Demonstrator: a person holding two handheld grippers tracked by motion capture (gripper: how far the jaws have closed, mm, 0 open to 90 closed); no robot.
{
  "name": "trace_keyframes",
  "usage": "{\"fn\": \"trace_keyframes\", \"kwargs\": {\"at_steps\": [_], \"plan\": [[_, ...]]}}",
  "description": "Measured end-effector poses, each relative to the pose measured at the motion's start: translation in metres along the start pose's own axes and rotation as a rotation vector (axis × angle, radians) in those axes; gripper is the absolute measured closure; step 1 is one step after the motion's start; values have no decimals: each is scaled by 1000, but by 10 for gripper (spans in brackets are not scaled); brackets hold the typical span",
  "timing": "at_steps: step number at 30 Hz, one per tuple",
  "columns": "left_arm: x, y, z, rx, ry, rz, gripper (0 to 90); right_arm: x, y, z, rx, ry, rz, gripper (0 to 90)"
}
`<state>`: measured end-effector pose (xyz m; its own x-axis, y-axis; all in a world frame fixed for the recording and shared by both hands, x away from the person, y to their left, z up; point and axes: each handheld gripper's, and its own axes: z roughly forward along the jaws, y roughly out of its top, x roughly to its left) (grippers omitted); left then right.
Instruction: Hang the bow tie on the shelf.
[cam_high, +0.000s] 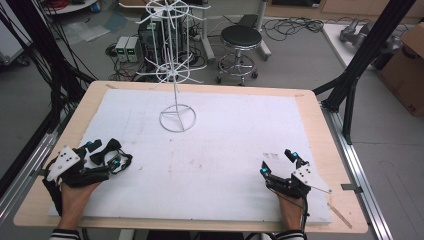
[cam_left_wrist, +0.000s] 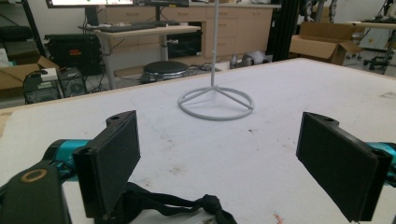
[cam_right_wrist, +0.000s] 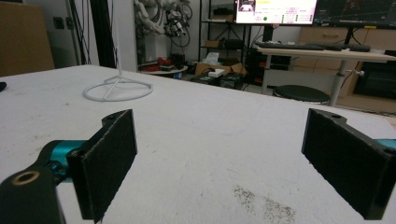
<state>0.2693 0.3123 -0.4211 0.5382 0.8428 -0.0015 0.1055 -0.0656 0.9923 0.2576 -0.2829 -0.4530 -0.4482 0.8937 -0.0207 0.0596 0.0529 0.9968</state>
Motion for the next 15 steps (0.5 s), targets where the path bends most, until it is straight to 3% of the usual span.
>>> {"fn": "trace_keyframes", "kwargs": {"at_steps": [6, 15], "plan": [[12, 18, 0, 75, 14, 44, 143, 0, 0, 0, 5, 0, 0, 94], [24, 41, 4, 226, -17, 118, 145, 0, 0, 1, 4, -1, -3, 94]]}}
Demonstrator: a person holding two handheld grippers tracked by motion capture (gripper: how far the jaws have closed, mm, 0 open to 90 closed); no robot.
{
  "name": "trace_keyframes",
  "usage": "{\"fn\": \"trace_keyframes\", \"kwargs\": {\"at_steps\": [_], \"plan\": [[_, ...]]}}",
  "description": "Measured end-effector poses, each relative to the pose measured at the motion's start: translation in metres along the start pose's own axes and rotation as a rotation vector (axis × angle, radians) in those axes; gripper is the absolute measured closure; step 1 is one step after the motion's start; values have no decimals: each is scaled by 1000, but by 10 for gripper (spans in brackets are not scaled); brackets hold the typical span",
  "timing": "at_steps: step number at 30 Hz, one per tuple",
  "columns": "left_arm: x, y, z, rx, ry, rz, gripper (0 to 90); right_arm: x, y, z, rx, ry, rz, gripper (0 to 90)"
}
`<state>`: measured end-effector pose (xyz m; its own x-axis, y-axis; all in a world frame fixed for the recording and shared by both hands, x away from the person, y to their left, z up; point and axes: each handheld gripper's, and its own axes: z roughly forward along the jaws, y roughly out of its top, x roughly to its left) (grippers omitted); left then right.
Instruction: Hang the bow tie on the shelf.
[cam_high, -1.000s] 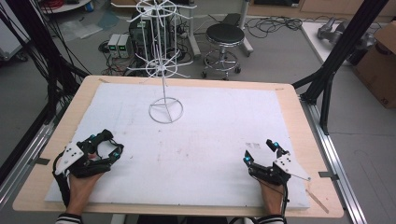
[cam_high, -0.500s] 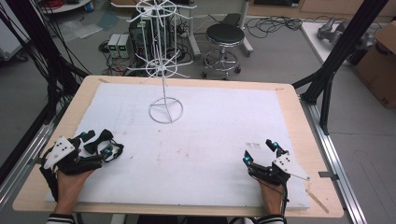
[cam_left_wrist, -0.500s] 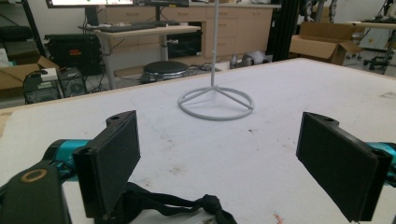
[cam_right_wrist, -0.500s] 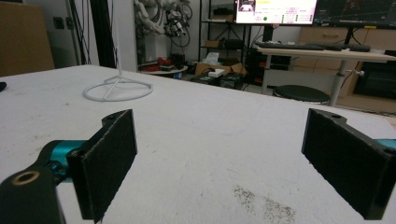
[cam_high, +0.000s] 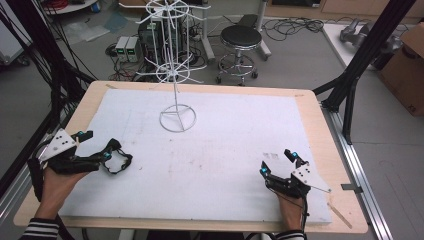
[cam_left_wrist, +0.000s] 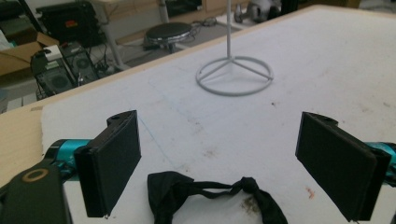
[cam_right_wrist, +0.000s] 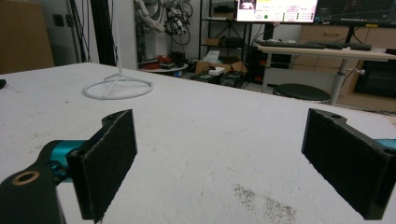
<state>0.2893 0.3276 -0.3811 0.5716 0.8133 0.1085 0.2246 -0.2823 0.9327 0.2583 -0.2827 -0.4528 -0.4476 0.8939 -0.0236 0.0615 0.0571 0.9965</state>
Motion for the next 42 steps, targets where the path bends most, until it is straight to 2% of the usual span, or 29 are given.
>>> {"fn": "trace_keyframes", "kwargs": {"at_steps": [1, 2, 4, 5, 6, 7, 8, 9, 10, 14, 17, 19, 23, 30, 34, 35, 38, 42], "plan": [[2, 2, 1, 23, -6, 6, 148, 0, 0, 0, 2, 1, -2, 94], [6, 3, 3, 69, -13, 17, 148, 0, 0, 0, 2, 0, -2, 94], [11, 3, 5, 109, -26, 26, 148, 0, 0, 0, 2, 0, -2, 94], [11, 3, 5, 109, -26, 26, 149, 0, 0, 0, 2, 1, -1, 93], [17, 2, 8, 148, -41, 26, 148, 0, 0, 0, 1, -1, -4, 94], [17, 2, 8, 148, -41, 26, 149, 0, 0, 0, 1, -1, -4, 94], [19, 2, 10, 170, -39, 24, 149, 0, 0, 0, 1, -2, -3, 94], [24, 1, 14, 215, -41, 26, 156, 0, 0, 0, 1, -1, -2, 94], [24, 1, 14, 215, -41, 26, 165, 0, 0, 0, 1, -1, -2, 94], [32, 0, 21, 297, -38, 32, 186, 0, 0, 0, 4, -2, -4, 94], [36, -2, 24, 320, -36, 19, 201, 1, 0, 1, 11, 1, 2, 94], [39, -4, 27, 346, -31, -2, 203, 1, 0, 1, 11, 1, 0, 94], [44, -7, 33, 414, -21, -10, 240, 1, 0, 1, 13, -1, 1, 94], [51, -11, 41, 485, -29, -48, 276, 1, 0, 1, 13, -3, -14, 94], [53, -13, 46, 531, -39, -52, 318, 1, 0, 1, 13, -3, -8, 94], [53, -13, 47, 542, -45, -50, 360, 1, 0, 1, 13, -4, -8, 94], [53, -12, 51, 576, -46, -47, 378, 1, 0, 1, 14, -3, -4, 94], [53, -13, 53, 594, -48, -49, 417, 1, 0, 1, 14, -4, -5, 94]]}}
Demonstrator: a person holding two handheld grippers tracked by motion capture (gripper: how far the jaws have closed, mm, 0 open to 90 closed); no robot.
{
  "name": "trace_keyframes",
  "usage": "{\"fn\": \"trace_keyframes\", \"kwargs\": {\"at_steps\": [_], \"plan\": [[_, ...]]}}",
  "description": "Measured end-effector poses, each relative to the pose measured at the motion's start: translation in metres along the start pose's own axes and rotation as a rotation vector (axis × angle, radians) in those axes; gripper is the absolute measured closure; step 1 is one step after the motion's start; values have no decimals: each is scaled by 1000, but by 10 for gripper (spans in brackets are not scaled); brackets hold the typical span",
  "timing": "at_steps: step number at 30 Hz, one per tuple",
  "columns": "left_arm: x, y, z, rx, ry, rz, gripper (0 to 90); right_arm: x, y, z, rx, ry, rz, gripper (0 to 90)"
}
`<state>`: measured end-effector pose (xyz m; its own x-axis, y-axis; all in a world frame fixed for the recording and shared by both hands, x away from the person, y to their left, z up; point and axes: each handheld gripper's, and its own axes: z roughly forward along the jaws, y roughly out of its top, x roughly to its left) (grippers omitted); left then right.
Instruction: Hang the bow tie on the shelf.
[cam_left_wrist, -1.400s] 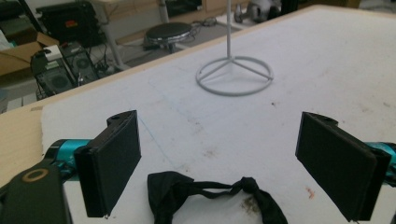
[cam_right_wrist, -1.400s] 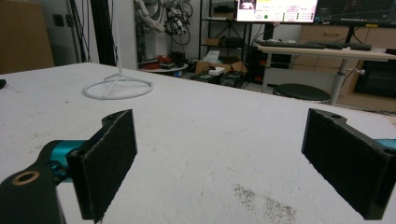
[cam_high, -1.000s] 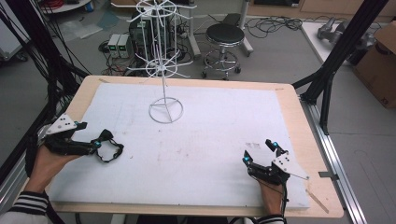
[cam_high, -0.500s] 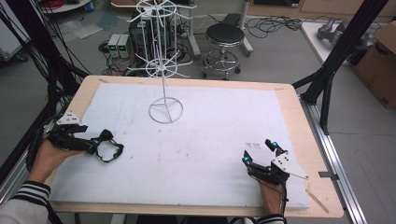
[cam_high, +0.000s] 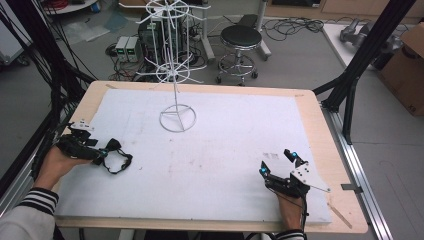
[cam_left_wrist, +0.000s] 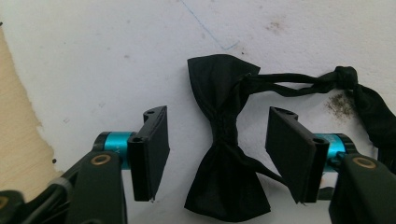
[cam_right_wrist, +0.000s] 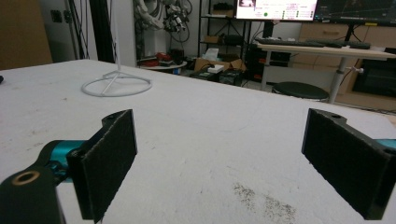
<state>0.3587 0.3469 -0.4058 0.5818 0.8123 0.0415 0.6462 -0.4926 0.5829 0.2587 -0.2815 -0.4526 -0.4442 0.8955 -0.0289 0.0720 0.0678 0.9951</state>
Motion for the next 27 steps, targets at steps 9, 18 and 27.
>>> {"fn": "trace_keyframes", "kwargs": {"at_steps": [9, 18, 27], "plan": [[1, 0, 5, 43, -1, -8, 478, 0, 0, 0, -2, 1, 1, 94], [-3, 1, 11, 82, 11, -9, 539, 0, 0, 0, -1, 1, -4, 94], [-6, 3, 14, 105, 8, -14, 701, 0, 0, 0, -3, 0, -8, 94]]}}
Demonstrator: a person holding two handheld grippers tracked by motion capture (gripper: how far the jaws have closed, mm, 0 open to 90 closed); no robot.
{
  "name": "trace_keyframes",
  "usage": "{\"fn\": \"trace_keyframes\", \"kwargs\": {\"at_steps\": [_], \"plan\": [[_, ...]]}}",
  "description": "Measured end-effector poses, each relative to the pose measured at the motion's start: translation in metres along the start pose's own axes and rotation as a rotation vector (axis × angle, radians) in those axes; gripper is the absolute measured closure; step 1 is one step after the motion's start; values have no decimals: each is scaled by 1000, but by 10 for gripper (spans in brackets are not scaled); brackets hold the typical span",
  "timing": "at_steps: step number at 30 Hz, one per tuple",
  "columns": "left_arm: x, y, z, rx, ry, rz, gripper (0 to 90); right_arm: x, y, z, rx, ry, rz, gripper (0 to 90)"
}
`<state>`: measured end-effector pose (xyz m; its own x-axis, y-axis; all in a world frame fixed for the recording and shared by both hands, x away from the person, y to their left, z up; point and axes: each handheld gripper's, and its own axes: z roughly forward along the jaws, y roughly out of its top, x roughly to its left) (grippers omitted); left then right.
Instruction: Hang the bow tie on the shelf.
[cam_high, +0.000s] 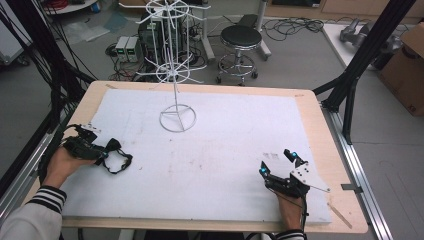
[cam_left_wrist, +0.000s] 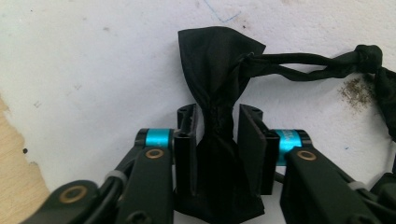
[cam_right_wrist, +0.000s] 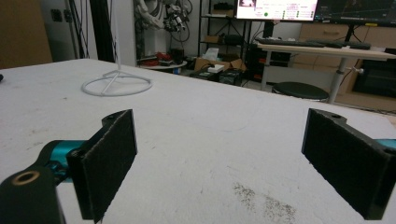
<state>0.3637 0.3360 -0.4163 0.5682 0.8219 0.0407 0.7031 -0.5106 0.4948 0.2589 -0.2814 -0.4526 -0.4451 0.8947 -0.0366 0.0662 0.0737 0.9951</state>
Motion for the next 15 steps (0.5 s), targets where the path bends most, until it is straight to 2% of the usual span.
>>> {"fn": "trace_keyframes", "kwargs": {"at_steps": [4, 12, 15], "plan": [[1, -1, -2, 0, -8, -3, 758, 0, 0, 0, -1, 0, 3, 94], [1, -2, -2, -11, -9, -3, 764, 0, 0, 0, -3, -1, 0, 94], [1, -3, -4, -31, -7, 3, 764, 0, 0, 0, -3, -2, -1, 94]]}}
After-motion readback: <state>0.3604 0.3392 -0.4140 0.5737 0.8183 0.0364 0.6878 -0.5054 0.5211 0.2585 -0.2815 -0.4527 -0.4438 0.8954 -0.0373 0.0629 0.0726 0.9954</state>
